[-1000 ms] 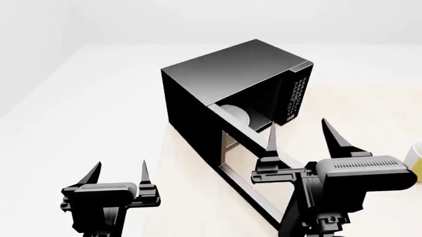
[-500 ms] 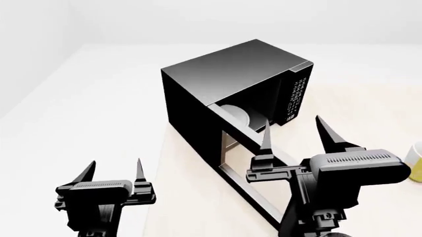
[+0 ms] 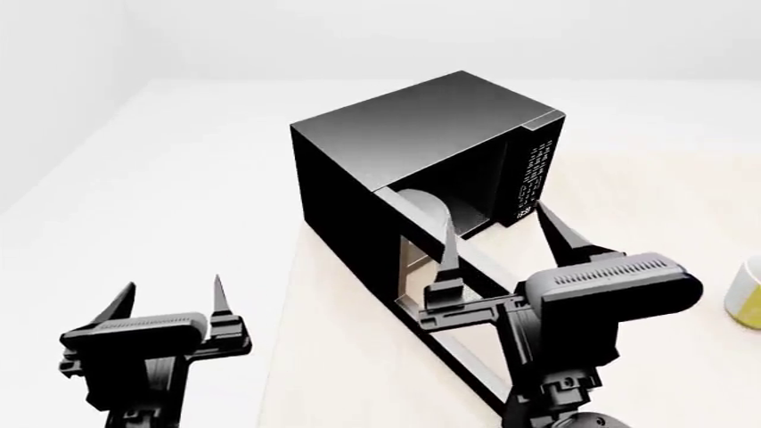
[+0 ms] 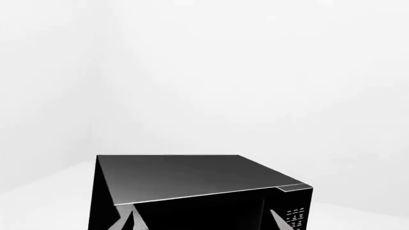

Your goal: Close the microwave.

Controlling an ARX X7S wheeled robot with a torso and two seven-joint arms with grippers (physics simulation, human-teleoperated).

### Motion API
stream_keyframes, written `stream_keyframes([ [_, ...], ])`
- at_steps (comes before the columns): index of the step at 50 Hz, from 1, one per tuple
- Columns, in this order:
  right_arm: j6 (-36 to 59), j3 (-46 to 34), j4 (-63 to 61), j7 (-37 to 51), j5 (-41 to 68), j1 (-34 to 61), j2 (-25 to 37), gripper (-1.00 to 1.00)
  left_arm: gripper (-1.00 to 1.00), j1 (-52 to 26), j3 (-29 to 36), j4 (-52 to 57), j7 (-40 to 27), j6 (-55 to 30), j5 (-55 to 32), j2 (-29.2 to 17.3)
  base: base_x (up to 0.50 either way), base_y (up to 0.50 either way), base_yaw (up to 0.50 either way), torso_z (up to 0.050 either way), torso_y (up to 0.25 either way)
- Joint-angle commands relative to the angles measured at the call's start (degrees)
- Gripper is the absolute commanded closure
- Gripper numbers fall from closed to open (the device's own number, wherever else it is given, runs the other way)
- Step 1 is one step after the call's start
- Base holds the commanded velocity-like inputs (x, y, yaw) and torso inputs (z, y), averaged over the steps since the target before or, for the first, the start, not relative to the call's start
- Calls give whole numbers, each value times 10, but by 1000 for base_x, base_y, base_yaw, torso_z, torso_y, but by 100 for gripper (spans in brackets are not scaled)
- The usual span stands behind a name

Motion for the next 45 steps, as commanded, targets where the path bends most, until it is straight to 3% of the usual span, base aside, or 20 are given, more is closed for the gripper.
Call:
stream_keyframes([
  [1, 47, -30, -18, -10, 13, 22, -1, -100, -100, -2, -9, 1, -6, -3, -4, -5, 0, 0, 0, 0, 0],
  [14, 65, -47, -31, -42, 63, 30, -11, -100, -100, -6, -6, -11, -6, 4, -3, -3, 0, 0, 0, 0, 0],
  [45, 38, -122, 34, -58, 48, 20, -19, -100, -100, -8, -3, -17, -10, 9, -4, -5, 0, 0, 0, 0, 0],
])
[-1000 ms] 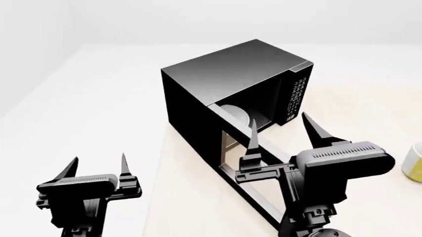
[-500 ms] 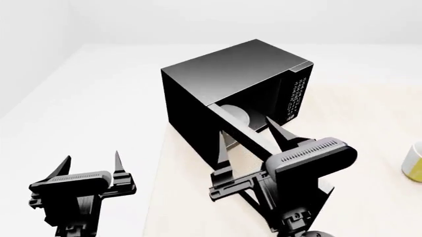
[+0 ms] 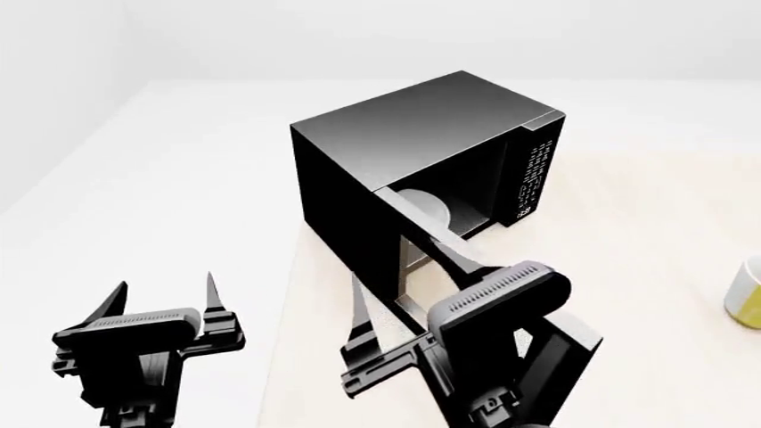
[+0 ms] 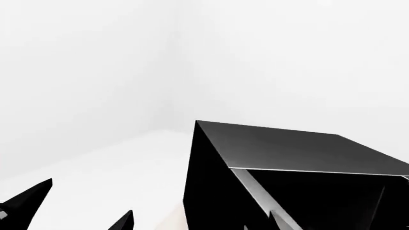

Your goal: Close the microwave.

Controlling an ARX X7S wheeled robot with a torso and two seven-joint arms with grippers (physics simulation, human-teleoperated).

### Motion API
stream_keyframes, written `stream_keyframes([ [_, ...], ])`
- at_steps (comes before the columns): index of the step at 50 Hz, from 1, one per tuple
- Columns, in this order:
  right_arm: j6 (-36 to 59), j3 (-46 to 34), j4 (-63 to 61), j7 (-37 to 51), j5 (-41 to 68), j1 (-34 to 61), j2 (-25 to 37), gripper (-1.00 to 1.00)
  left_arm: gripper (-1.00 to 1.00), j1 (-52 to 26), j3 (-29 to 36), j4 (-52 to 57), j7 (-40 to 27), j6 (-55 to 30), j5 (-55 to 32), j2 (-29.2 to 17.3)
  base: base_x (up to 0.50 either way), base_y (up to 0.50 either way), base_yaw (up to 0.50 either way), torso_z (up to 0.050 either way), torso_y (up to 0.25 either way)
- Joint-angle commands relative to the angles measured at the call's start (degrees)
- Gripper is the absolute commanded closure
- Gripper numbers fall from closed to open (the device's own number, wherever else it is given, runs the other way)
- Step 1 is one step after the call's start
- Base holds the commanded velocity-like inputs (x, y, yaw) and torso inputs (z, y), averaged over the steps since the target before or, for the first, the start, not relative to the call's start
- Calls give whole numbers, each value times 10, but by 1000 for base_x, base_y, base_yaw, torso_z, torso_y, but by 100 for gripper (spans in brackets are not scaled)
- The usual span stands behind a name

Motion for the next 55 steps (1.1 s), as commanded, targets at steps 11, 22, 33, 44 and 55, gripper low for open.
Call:
stream_keyframes([
  [11, -27, -19, 51, -17, 14, -19, -5, -100, -100, 0, 3, -1, -4, 2, 0, -2, 0, 0, 0, 0, 0],
  [22, -31, -20, 85, -23, 22, -20, -10, -100, -100, 0, 4, 0, -5, 1, -2, -3, 0, 0, 0, 0, 0],
  [33, -42, -17, 116, -25, 26, -22, -12, -100, -100, -1, 5, -3, -5, 4, -2, -4, 0, 0, 0, 0, 0],
  [44, -64, -7, 158, -28, 28, -25, -13, -100, -100, -2, 7, -5, -7, 4, -2, -4, 0, 0, 0, 0, 0],
  [55, -70, 2, 178, -22, 27, -23, -11, -100, -100, -1, 7, -2, -8, 3, -4, -6, 0, 0, 0, 0, 0],
])
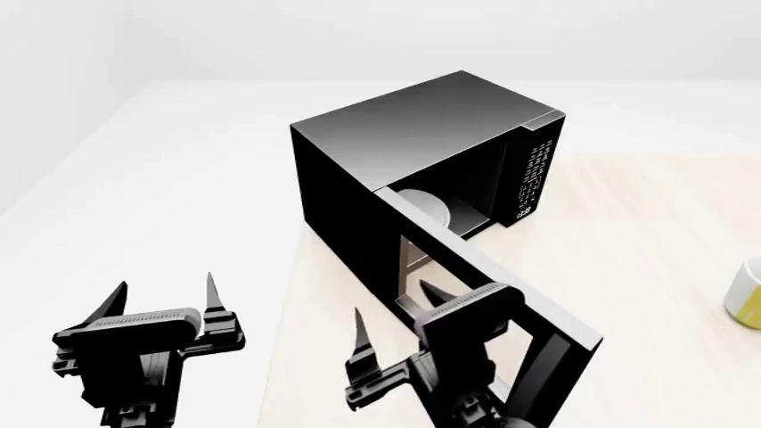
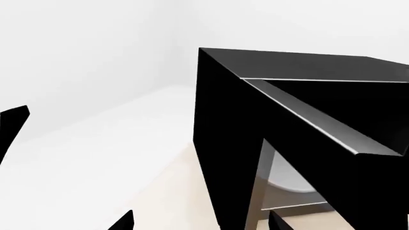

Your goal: Close the microwave.

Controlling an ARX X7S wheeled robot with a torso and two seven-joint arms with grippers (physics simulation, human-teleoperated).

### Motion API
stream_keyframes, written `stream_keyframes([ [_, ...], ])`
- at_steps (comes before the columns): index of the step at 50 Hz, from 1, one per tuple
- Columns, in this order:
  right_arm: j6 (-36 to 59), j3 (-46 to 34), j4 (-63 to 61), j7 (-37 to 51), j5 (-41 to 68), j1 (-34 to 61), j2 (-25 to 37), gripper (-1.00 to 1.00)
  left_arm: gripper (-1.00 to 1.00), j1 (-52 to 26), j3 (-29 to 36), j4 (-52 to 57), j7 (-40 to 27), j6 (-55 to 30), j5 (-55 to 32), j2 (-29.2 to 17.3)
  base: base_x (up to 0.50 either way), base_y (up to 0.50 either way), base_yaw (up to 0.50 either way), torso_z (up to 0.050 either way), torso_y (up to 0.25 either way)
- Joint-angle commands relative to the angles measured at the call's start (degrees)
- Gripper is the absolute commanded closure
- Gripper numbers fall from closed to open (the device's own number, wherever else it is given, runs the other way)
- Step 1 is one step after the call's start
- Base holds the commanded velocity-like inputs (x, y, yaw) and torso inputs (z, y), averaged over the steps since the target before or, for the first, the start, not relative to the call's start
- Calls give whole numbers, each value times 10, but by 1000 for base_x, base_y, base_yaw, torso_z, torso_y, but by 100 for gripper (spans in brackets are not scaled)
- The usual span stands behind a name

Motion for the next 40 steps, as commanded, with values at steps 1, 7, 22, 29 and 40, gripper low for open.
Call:
stream_keyframes([
  [1, -9, 10, 25, 3, 2, 2, 1, -100, -100, 0, 1, 1, -1, 0, -1, -2, 0, 0, 0, 0, 0],
  [7, -11, 19, 29, 8, 2, 4, 4, -100, -100, -1, 2, -1, -2, 1, -1, -2, 0, 0, 0, 0, 0],
  [22, -26, 36, 61, 14, 2, 10, 6, -100, -100, 1, 4, -2, -3, 5, -1, -3, 0, 0, 0, 0, 0],
  [29, -32, 41, 82, 16, 0, 15, 6, -100, -100, 1, 5, 0, -4, 3, -2, -4, 0, 0, 0, 0, 0],
  [40, -34, 46, 95, 20, 0, 20, 7, -100, -100, 2, 5, 5, -6, -1, -5, -6, 0, 0, 0, 0, 0],
])
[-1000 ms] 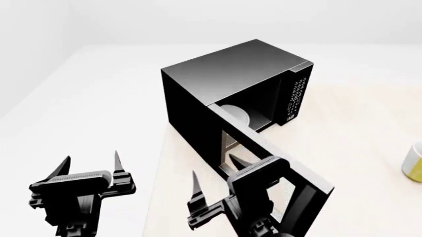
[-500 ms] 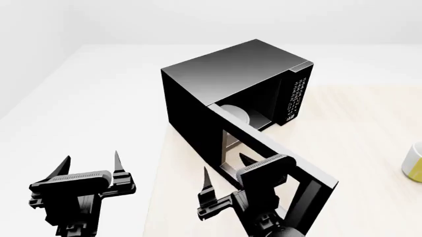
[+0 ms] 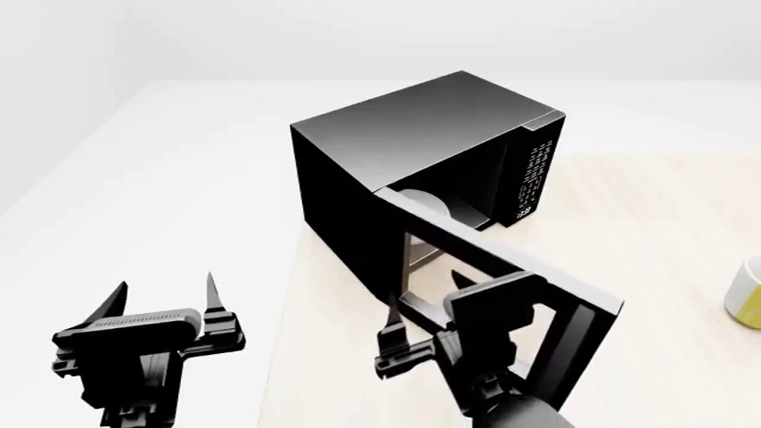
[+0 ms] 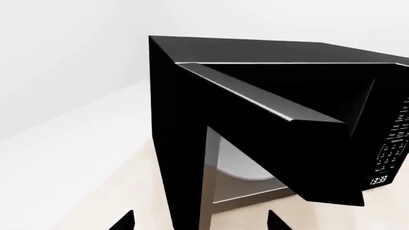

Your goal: Close the microwave.

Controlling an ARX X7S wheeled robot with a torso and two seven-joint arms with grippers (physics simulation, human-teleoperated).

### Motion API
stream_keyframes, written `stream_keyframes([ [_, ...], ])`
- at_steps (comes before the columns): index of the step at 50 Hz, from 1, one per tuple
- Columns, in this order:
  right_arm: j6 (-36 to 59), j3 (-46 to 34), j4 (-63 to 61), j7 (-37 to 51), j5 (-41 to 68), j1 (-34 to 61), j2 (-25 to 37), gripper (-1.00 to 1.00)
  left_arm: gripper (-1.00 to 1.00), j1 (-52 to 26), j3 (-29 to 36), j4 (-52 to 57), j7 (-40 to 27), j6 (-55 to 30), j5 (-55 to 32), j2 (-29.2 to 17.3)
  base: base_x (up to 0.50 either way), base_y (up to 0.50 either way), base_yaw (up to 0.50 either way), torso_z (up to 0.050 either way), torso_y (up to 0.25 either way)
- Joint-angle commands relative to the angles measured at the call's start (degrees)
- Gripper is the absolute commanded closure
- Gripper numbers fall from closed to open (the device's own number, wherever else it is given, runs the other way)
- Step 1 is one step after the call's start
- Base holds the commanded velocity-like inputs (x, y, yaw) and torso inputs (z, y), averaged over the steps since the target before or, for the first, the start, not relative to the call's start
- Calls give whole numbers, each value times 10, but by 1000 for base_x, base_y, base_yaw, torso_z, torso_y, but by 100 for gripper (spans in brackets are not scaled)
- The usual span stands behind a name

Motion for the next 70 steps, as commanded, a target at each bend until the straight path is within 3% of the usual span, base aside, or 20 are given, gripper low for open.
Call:
stream_keyframes([
  [1, -3, 8, 23, 7, -8, 3, 3, -100, -100, 0, 1, 2, -1, -1, -2, -2, 0, 0, 0, 0, 0],
  [70, -43, 59, 187, -19, -2, 103, 21, -100, -100, -4, 8, 0, -8, -3, -7, -8, 0, 0, 0, 0, 0],
])
